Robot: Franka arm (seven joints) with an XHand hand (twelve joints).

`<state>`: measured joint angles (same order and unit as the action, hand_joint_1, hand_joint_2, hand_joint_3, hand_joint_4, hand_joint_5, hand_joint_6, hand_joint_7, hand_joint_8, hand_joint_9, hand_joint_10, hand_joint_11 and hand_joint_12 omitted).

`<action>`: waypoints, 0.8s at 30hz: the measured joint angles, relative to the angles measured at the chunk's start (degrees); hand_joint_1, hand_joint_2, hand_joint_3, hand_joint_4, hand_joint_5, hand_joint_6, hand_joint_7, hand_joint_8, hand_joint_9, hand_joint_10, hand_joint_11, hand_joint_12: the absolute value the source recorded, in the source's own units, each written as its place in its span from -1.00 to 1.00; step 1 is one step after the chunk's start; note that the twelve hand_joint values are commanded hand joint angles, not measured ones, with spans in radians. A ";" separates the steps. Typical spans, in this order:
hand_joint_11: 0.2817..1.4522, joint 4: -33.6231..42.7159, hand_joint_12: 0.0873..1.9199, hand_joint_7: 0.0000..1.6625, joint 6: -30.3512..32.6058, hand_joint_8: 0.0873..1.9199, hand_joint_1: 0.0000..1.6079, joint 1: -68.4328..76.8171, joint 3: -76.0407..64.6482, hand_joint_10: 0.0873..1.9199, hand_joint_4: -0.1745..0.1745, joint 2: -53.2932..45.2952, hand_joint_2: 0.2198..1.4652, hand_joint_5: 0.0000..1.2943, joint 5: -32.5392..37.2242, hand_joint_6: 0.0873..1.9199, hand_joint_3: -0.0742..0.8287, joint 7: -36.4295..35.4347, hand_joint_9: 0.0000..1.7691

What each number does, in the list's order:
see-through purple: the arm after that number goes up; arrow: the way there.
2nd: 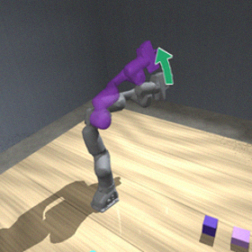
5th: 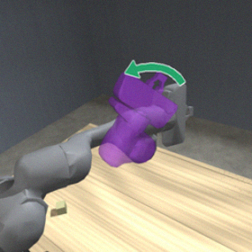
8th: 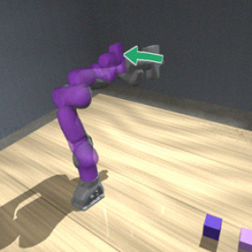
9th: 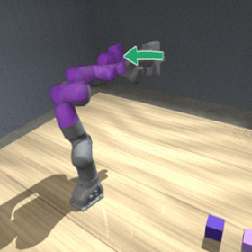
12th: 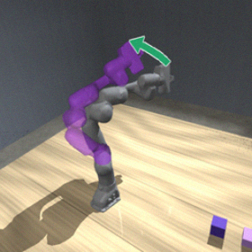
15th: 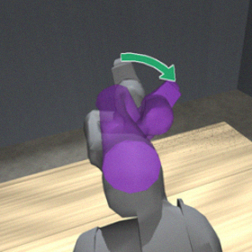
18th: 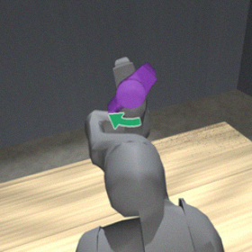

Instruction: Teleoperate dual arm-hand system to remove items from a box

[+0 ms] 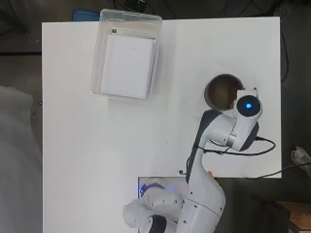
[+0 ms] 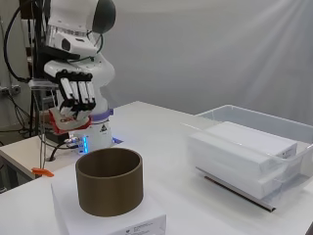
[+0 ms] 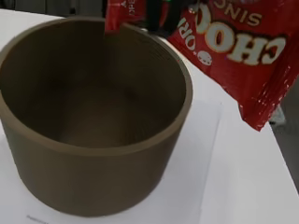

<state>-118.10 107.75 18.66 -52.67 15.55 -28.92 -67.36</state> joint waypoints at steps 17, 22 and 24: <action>0.49 15.51 1.00 0.26 -2.55 0.99 0.60 57.31 -48.88 1.00 1.00 18.15 0.47 0.45 -14.32 0.78 -0.84 -0.72 0.48; 0.55 17.60 1.00 0.32 -3.28 1.00 0.61 58.58 -51.10 1.00 1.00 19.08 0.47 0.45 -16.62 0.85 -0.84 -0.34 0.52; 0.55 17.24 1.00 0.32 -3.41 1.00 0.60 58.24 -50.78 1.00 1.00 19.03 0.46 0.47 -17.67 0.75 -0.84 -0.24 0.51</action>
<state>-100.86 104.34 76.91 -103.45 34.58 -46.60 -67.60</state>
